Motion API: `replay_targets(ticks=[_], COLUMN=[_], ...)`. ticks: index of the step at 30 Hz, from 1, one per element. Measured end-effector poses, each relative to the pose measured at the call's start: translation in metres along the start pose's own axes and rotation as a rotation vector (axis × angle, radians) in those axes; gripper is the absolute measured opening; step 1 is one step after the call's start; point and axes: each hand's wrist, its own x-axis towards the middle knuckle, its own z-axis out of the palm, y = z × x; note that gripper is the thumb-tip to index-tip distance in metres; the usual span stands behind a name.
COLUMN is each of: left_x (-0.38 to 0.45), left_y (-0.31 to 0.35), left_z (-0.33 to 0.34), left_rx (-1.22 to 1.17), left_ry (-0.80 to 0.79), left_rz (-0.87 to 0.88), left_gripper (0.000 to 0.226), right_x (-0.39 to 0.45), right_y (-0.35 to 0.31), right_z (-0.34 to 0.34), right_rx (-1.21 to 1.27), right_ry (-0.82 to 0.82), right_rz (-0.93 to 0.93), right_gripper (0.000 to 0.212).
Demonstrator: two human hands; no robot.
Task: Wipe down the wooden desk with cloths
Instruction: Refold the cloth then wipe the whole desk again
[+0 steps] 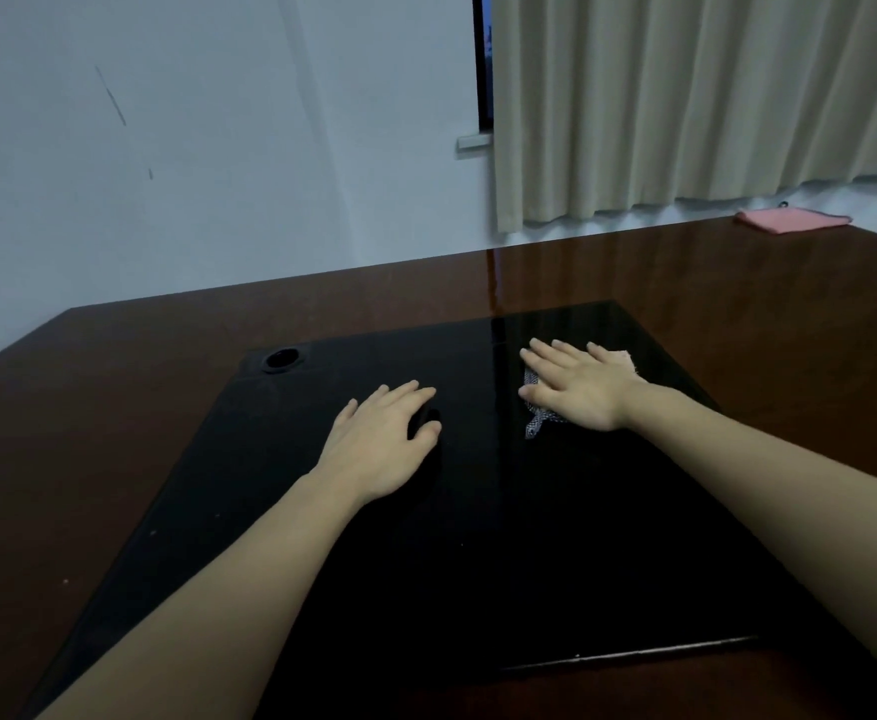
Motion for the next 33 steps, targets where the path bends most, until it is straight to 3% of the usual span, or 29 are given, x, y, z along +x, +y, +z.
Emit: replay_targets(ticks=[11,15,20,24,33], left_x=[0.043,0.044,0.042,0.042,0.043], left_y=[0.064,0.07,0.068,0.07,0.069], left_z=[0.019,0.032,0.035,0.036,0.036], left_rx=[-0.078,-0.049,-0.016,-0.02,-0.003], left_ry=[-0.031,-0.08,-0.079,-0.065,-0.084], left_rz=[0.073,0.078,0.076,0.072,0.072], left_gripper=[0.056,0.056,0.056,0.055,0.056], right_x=[-0.121,-0.094,-0.026,0.001,-0.1], right_y=[0.0,0.026,0.058,0.05,0.018], right_z=[0.018,0.01,0.004,0.002,0.014], right_rx=[0.07,0.095,0.043,0.037,0.075], right_ry=[-0.073,-0.086,0.01,0.035,-0.06], right_rz=[-0.323,-0.242,-0.016,0.105,-0.233], right_gripper=[0.069,0.071,0.071,0.071,0.072])
